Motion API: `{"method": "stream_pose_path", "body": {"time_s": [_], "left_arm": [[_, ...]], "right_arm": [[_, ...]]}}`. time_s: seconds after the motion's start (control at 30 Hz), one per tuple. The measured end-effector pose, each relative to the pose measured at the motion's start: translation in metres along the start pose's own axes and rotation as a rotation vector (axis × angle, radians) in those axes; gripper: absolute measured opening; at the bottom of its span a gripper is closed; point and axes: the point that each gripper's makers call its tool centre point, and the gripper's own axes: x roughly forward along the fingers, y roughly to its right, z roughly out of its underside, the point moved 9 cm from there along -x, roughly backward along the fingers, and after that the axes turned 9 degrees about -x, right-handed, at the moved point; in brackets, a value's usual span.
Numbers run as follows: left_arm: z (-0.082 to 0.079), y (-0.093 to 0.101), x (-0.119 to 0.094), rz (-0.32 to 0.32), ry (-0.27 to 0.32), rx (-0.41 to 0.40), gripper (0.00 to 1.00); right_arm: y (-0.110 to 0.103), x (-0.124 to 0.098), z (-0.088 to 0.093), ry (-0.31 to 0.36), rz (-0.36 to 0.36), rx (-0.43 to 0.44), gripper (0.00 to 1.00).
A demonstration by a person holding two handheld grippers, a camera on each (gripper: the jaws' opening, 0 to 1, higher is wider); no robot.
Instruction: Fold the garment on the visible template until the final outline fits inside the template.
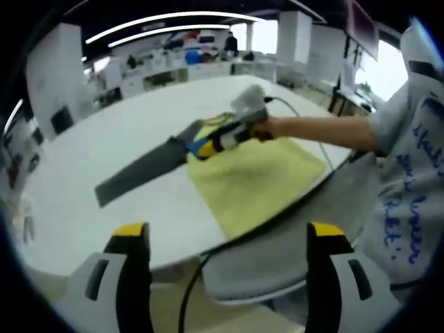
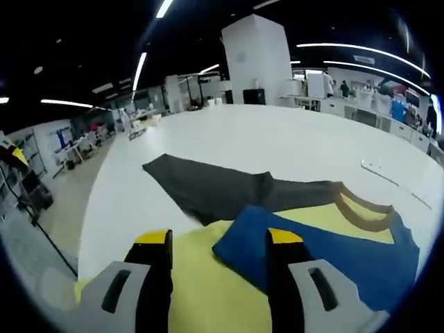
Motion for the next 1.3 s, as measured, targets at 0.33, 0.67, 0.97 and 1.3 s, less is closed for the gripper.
{"method": "stream_pose_path", "body": {"time_s": [0.33, 0.67, 0.97, 1.3], "left_arm": [[-0.003, 0.005, 0.001, 0.011, 0.015, 0.016, 0.89], [-0.006, 0.008, -0.001, 0.016, 0.021, 0.040, 0.90], [-0.004, 0.015, -0.003, 0.017, 0.025, 0.044, 0.90], [0.003, 0.016, -0.006, 0.001, 0.031, 0.024, 0.90]], "right_arm": [[0.005, -0.033, -0.015, 0.052, 0.016, 0.037, 0.80], [-0.002, -0.066, -0.027, 0.091, -0.004, 0.009, 0.95], [-0.009, -0.094, -0.030, 0.109, 0.021, -0.047, 1.00], [-0.013, -0.139, -0.016, 0.119, 0.043, -0.011, 1.00]]}}
